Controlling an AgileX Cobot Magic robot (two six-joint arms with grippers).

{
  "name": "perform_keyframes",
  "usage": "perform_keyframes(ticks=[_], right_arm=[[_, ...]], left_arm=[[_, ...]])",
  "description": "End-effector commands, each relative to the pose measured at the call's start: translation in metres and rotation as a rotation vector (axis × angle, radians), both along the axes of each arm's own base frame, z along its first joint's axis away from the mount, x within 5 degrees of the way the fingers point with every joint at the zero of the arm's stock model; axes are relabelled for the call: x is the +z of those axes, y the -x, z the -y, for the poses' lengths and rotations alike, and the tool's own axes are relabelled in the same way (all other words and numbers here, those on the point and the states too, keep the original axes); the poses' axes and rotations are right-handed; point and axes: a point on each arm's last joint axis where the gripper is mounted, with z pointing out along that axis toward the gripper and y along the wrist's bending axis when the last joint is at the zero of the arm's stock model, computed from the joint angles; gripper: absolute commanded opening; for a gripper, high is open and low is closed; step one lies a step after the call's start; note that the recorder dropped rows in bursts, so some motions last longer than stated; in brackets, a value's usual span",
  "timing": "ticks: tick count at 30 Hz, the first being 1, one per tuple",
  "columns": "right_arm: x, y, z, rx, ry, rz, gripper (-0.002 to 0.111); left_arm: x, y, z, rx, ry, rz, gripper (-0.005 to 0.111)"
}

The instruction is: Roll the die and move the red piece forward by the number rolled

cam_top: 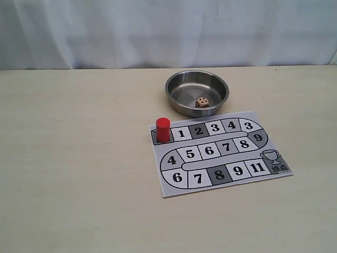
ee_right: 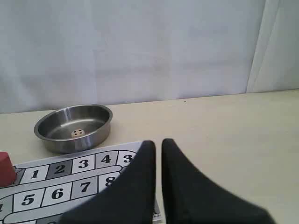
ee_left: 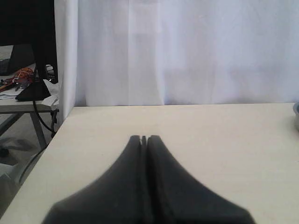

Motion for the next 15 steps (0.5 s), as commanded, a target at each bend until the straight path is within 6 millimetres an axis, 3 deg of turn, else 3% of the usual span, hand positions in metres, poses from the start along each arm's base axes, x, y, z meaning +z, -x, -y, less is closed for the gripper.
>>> perform_keyframes(ticks=[1, 8, 15], right_arm=[[-0.001, 0.000, 0.000, -0.001, 0.011, -0.002, 0.004], [-0.001, 0.000, 0.000, -0.001, 0.011, 0.002, 0.004], [0.010, 0.000, 0.001, -0.007, 0.011, 0.116, 0.004]], left_arm=[[0.003, 0.000, 0.000, -0.001, 0.003, 0.018, 0.000], [0.003, 0.000, 0.000, -0.001, 0.003, 0.018, 0.000], [0.003, 0.000, 0.000, -0.001, 0.003, 0.018, 0.000]])
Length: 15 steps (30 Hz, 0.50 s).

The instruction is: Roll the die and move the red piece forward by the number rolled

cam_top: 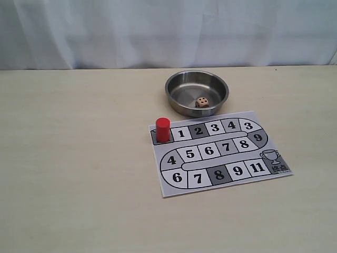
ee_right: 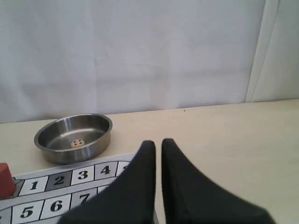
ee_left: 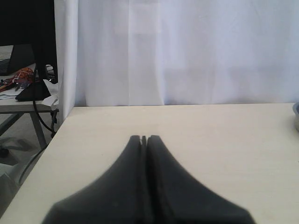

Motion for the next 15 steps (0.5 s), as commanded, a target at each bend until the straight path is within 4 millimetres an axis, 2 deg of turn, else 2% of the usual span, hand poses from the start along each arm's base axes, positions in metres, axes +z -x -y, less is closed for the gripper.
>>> perform_keyframes(ticks=[1, 4, 7, 13, 14, 15], right_arm=[[0.010, 0.000, 0.001, -0.007, -0.002, 0.119, 0.004], [0.019, 0.002, 0.002, -0.010, -0.127, 0.222, 0.004], [0.025, 0.003, 0.002, -0.011, -0.132, 0.254, 0.004], [0.069, 0.017, -0.002, 0.023, -0.085, 0.175, 0.004], [0.086, 0.025, -0.004, 0.036, -0.064, 0.142, 0.004], [0.092, 0.026, -0.005, 0.041, -0.057, 0.117, 0.004]], left_arm=[[0.003, 0.000, 0.000, -0.001, 0.003, 0.018, 0.000], [0.003, 0.000, 0.000, -0.001, 0.003, 0.018, 0.000], [0.003, 0.000, 0.000, -0.001, 0.003, 0.018, 0.000], [0.003, 0.000, 0.000, -0.001, 0.003, 0.018, 0.000], [0.003, 0.000, 0.000, -0.001, 0.003, 0.018, 0.000], [0.003, 0.000, 0.000, -0.001, 0.003, 0.018, 0.000]])
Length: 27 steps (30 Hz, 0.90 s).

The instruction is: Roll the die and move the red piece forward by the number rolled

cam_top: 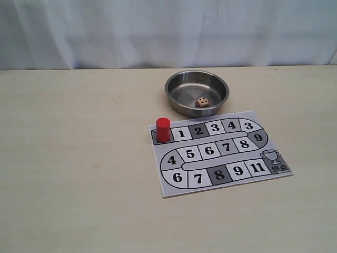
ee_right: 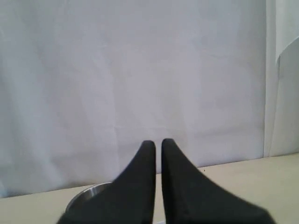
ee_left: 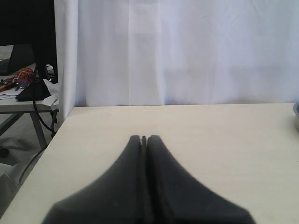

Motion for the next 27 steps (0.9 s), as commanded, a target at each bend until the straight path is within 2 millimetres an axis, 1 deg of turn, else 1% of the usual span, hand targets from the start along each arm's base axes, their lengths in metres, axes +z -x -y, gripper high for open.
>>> perform_keyframes(ticks=[1, 2, 3, 4, 5, 6, 7, 8, 9, 10, 11, 12, 13, 14, 16, 18, 19, 24, 27], right_arm=[[0.037, 0.012, -0.004, 0.032, 0.067, -0.136, 0.004], [0.044, 0.012, -0.004, 0.037, 0.073, -0.163, 0.004], [0.056, 0.008, -0.005, 0.045, 0.088, -0.212, 0.004], [0.062, 0.006, -0.005, 0.049, 0.090, -0.236, 0.004], [0.070, -0.002, -0.005, 0.054, 0.089, -0.278, 0.004], [0.076, -0.012, -0.005, 0.057, 0.087, -0.314, 0.004], [0.080, -0.018, -0.004, 0.058, 0.091, -0.329, 0.004], [0.084, -0.031, -0.004, 0.061, 0.129, -0.370, 0.007], [0.084, -0.041, -0.003, 0.065, 0.141, -0.403, 0.011], [0.085, -0.054, -0.003, 0.071, 0.148, -0.445, 0.018], [0.084, -0.066, -0.004, 0.091, 0.118, -0.484, 0.026], [0.085, -0.078, -0.008, 0.137, 0.052, -0.507, 0.033], [0.085, -0.091, -0.012, 0.192, 0.057, -0.536, 0.038], [0.085, -0.104, -0.019, 0.286, 0.080, -0.564, 0.042], [0.084, -0.122, -0.028, 0.406, 0.097, -0.609, 0.045], [0.082, -0.137, -0.032, 0.474, 0.072, -0.654, 0.046], [0.080, -0.149, -0.034, 0.501, 0.057, -0.687, 0.046], [0.071, -0.195, -0.034, 0.542, 0.070, -0.785, 0.046], [0.064, -0.219, -0.044, 0.585, 0.111, -0.826, 0.046]], left_arm=[[0.003, 0.000, 0.000, -0.001, 0.003, 0.018, 0.000], [0.003, 0.000, 0.000, -0.001, 0.003, 0.018, 0.000], [0.003, 0.000, 0.000, -0.001, 0.003, 0.018, 0.000], [0.003, 0.000, 0.000, -0.001, 0.003, 0.018, 0.000], [0.003, 0.000, 0.000, -0.001, 0.003, 0.018, 0.000], [0.003, 0.000, 0.000, -0.001, 0.003, 0.018, 0.000], [0.003, 0.000, 0.000, -0.001, 0.003, 0.018, 0.000], [0.003, 0.000, 0.000, -0.001, 0.003, 0.018, 0.000], [0.003, 0.000, 0.000, -0.001, 0.003, 0.018, 0.000], [0.003, 0.000, 0.000, -0.001, 0.003, 0.018, 0.000], [0.003, 0.000, 0.000, -0.001, 0.003, 0.018, 0.000], [0.003, 0.000, 0.000, -0.001, 0.003, 0.018, 0.000], [0.003, 0.000, 0.000, -0.001, 0.003, 0.018, 0.000], [0.003, 0.000, 0.000, -0.001, 0.003, 0.018, 0.000], [0.003, 0.000, 0.000, -0.001, 0.003, 0.018, 0.000], [0.003, 0.000, 0.000, -0.001, 0.003, 0.018, 0.000], [0.003, 0.000, 0.000, -0.001, 0.003, 0.018, 0.000], [0.003, 0.000, 0.000, -0.001, 0.003, 0.018, 0.000], [0.003, 0.000, 0.000, -0.001, 0.003, 0.018, 0.000]])
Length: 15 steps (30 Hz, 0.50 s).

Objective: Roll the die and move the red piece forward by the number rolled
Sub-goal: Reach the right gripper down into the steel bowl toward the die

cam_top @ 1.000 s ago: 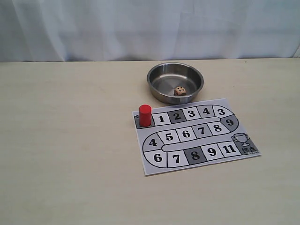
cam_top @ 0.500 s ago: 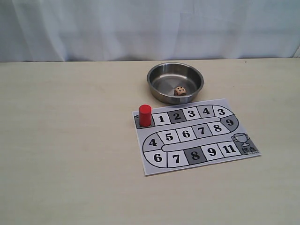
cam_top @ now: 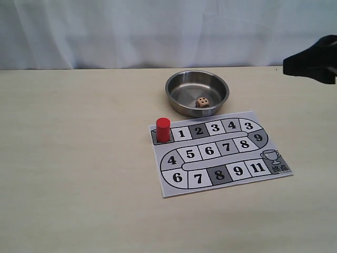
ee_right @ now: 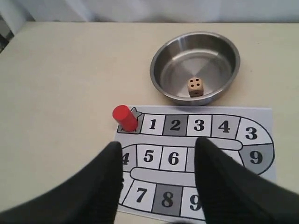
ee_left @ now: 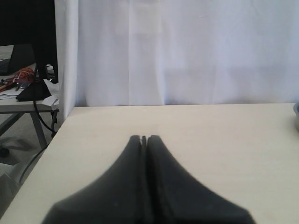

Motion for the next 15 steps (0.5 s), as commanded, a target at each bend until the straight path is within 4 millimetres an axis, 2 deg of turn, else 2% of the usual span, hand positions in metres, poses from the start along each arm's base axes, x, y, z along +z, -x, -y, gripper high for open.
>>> perform_keyframes(ticks=[1, 9, 15], right_arm=[[-0.006, -0.033, -0.015, 0.093, 0.066, -0.030, 0.046], [-0.011, -0.086, -0.046, 0.035, 0.240, -0.047, 0.046], [-0.026, -0.121, -0.067, 0.047, 0.233, -0.095, 0.046]], left_arm=[[0.003, 0.000, 0.000, -0.001, 0.003, 0.018, 0.000], [0.003, 0.000, 0.000, -0.001, 0.003, 0.018, 0.000], [0.003, 0.000, 0.000, -0.001, 0.003, 0.018, 0.000]])
